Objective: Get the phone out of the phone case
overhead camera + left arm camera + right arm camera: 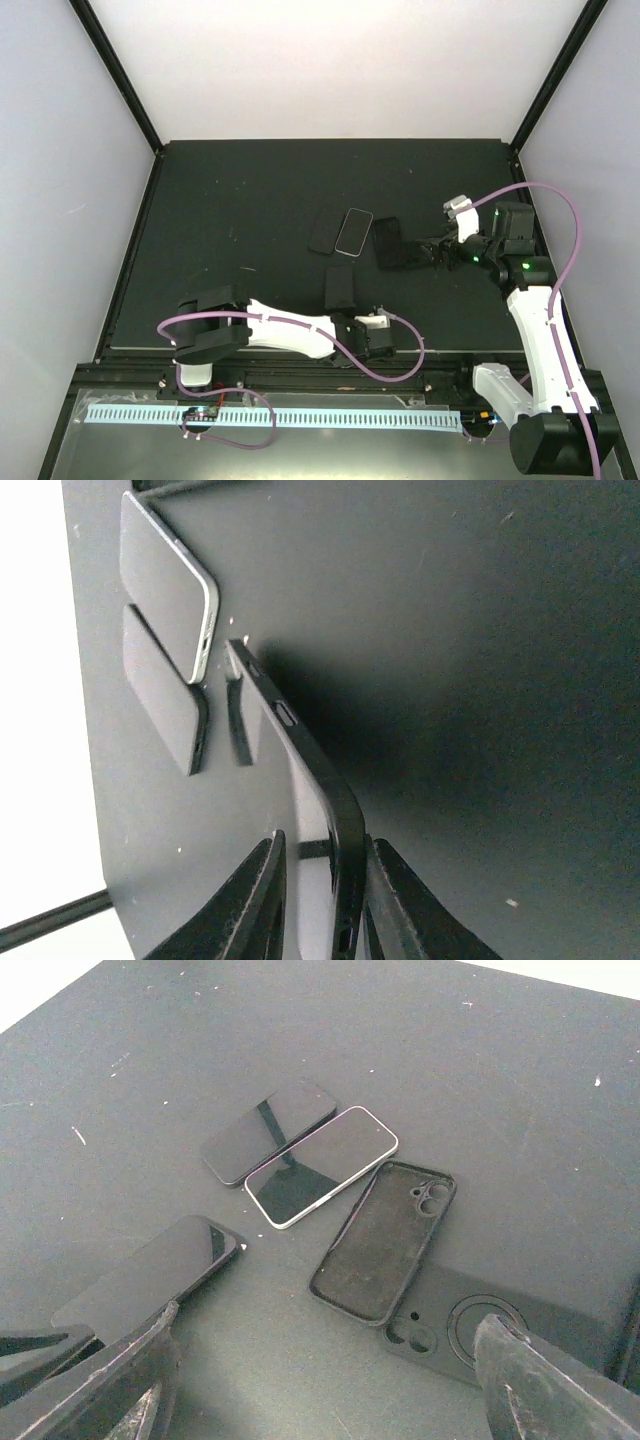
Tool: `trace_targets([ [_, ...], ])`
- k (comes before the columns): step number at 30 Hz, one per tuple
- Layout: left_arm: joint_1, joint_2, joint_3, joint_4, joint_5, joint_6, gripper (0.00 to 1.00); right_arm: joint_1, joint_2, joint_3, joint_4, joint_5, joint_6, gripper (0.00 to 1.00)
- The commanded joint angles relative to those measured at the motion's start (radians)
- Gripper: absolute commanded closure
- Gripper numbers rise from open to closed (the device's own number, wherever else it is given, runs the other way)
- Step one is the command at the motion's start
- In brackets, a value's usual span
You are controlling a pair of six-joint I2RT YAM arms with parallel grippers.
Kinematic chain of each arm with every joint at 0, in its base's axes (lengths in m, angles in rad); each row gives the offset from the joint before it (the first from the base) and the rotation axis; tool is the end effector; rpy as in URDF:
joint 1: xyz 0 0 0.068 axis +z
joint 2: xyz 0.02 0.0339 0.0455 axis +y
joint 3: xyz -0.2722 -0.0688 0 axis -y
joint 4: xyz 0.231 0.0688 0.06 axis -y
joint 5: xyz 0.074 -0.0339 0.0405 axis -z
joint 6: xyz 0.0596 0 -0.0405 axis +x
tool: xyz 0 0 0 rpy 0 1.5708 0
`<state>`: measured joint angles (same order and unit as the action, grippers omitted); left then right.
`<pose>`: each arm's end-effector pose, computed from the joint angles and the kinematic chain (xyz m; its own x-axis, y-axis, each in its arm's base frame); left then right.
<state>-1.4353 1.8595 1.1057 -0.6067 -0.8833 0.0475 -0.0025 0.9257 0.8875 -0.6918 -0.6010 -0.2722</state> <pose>0.0903 -0.3211 0.1507 -0.1031 0.9796 -0.1726 0.6126 0.1993 0.7649 0.1813 0.0332 0.3000 -0.5296 -0.2204 -0.8191 -0.5832 0.7959 0.1629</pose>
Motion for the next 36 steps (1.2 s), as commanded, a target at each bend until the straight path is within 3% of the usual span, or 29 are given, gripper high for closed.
trace_targets([
  [1,0.010,0.020,0.049,0.065,0.045,0.058,0.77,-0.009,-0.004,-0.007,0.020,0.027,-0.013,0.19],
  [10,0.055,0.022,0.049,0.149,0.110,0.121,0.75,-0.016,0.008,-0.008,0.017,0.024,-0.014,0.19],
  [15,0.062,0.008,0.043,0.153,0.135,0.116,0.59,-0.020,0.020,-0.006,0.010,0.015,-0.019,0.18],
  [20,0.061,-0.048,0.002,0.182,0.167,0.101,0.50,-0.019,0.043,0.002,-0.002,0.012,-0.024,0.18],
  [30,0.090,-0.355,-0.045,0.119,0.208,-0.039,0.30,-0.023,0.056,0.005,0.003,0.016,-0.011,0.17],
  [36,0.246,-0.568,-0.033,0.032,0.325,-0.097,0.21,-0.034,0.023,0.003,0.025,0.007,0.020,0.16],
])
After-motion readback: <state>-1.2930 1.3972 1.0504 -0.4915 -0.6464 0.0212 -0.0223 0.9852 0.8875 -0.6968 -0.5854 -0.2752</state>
